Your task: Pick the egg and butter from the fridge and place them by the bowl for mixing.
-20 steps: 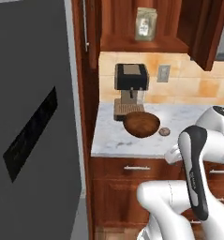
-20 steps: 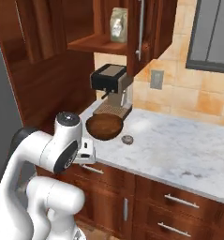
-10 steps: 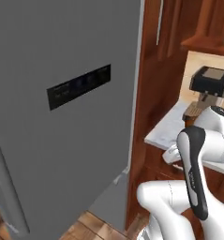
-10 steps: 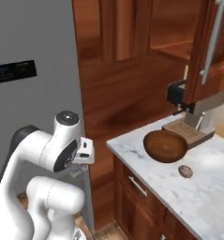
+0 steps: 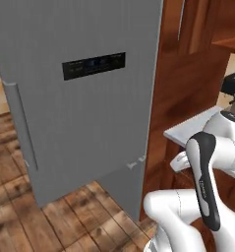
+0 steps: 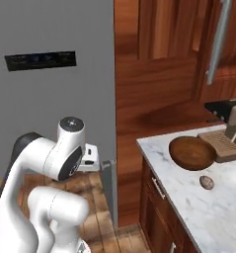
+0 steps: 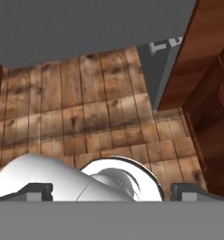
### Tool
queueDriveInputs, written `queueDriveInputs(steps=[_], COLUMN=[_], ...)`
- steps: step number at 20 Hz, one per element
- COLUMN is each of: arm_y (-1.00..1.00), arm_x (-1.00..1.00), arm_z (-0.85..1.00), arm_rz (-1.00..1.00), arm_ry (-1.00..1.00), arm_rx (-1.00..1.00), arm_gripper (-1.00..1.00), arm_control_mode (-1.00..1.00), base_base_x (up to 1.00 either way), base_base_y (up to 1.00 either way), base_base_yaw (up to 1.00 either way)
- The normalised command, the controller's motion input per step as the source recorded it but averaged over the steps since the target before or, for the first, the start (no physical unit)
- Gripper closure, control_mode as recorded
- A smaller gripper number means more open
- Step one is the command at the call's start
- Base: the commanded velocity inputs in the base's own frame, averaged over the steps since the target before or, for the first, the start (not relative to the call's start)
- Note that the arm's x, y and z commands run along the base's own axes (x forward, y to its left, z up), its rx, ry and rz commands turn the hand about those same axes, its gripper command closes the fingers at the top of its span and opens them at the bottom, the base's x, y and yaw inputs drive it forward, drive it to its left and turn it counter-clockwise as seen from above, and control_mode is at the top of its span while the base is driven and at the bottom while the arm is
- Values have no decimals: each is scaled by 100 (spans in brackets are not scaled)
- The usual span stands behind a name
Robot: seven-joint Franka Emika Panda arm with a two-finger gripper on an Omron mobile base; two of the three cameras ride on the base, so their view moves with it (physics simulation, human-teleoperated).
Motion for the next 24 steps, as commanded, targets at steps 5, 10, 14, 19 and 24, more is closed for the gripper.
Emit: queueDriveInputs(steps=[5, 10, 14, 19, 24], arm_y=[0, 0, 0, 0, 0], arm_x=[0, 0, 0, 0, 0], arm_z=[0, 0, 0, 0, 0], arm_rz=[0, 0, 0, 0, 0], arm_ry=[0, 0, 0, 0, 0], arm_rx=[0, 0, 0, 0, 0], arm_gripper=[-100, -100, -100, -100, -100], arm_control_mode=[100, 100, 100, 100, 100], base_base_x=[-82, -64, -40, -20, -2], base_base_y=[22, 75, 89, 90, 74], base_base_yaw=[22, 7, 2, 2, 39])
